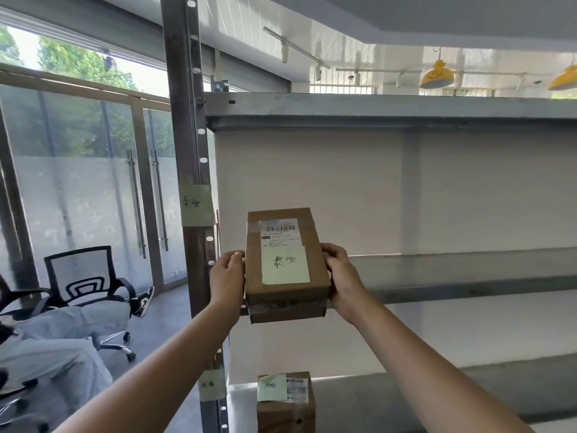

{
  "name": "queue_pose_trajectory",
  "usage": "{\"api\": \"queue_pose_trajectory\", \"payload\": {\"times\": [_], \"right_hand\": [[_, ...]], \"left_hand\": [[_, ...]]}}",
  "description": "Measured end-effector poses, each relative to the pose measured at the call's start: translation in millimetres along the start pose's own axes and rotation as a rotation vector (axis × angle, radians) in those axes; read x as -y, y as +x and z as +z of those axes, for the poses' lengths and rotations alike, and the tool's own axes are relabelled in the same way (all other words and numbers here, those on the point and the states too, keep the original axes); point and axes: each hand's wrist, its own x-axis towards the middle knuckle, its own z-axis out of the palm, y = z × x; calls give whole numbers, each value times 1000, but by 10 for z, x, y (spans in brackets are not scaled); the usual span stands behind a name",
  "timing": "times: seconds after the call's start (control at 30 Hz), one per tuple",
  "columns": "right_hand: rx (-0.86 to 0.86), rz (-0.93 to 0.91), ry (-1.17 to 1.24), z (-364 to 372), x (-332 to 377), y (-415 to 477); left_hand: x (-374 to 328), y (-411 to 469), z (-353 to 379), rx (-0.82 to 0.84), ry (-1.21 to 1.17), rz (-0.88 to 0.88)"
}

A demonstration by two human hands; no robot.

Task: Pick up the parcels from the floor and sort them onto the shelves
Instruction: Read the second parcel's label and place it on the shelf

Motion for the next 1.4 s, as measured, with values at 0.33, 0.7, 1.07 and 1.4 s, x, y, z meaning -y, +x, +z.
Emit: {"api": "queue_pose_trajectory", "payload": {"times": [0.33,0.7,1.07,1.4], "right_hand": [[24,30,-1,-12,-134,531],[42,56,-75,-43,-381,922],[-97,29,-221,55,-517,734],[-237,14,-251,-63,-339,298]], "left_hand": [[119,283,148,25,66,-51],[183,496,202,-28,17,-207],[304,364,120,54,112,-134],[257,132,-84,72,92,-84]]}}
